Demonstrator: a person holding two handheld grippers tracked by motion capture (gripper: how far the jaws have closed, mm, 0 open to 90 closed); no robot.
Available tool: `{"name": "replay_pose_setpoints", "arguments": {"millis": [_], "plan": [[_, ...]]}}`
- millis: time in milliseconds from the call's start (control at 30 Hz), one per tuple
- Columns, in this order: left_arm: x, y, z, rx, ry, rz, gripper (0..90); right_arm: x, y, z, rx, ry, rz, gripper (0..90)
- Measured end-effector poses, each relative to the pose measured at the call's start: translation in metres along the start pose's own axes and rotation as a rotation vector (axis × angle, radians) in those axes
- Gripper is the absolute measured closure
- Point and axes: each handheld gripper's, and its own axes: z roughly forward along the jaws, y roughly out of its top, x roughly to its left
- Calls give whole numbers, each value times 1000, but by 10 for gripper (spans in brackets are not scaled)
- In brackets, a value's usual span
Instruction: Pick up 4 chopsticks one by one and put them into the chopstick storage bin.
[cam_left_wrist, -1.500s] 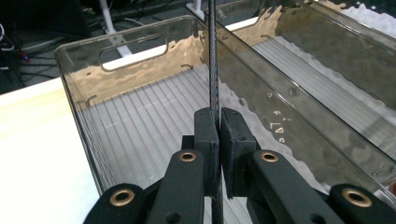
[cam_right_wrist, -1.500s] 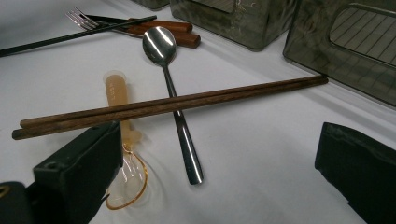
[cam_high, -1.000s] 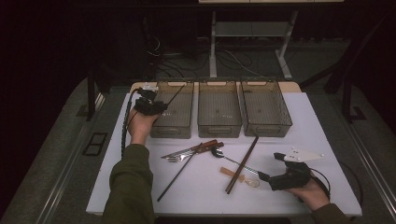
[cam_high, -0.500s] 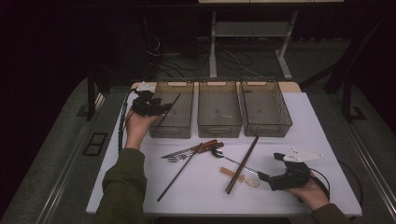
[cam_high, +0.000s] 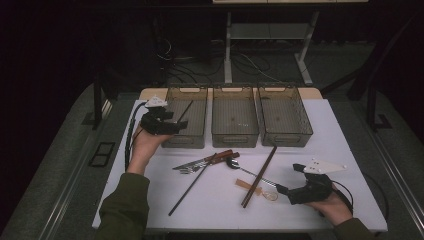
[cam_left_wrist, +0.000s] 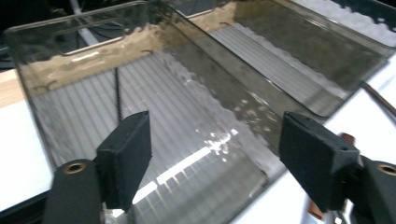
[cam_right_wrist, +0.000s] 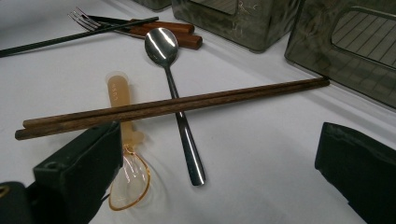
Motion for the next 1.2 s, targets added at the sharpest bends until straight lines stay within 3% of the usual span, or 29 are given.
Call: {"name": "replay_pose_setpoints", "arguments": {"millis": [167, 467, 667, 867, 1200], "plan": [[-12, -7, -7, 0, -22, 23, 168, 0, 0, 0, 0, 1, -4, 12], [-30, -28, -20, -40, -46, 22, 93, 1, 0, 0, 2, 0, -5, 12], [-35, -42, -24, -10, -68, 24, 50, 1, 0, -1, -2, -1, -13, 11], [-51, -53, -27, 22, -84, 42, 4, 1, 1, -2, -7, -2, -17, 12], [-69, -68, -31, 42, -78, 62, 0, 3, 1, -2, -7, -4, -21, 12]]}}
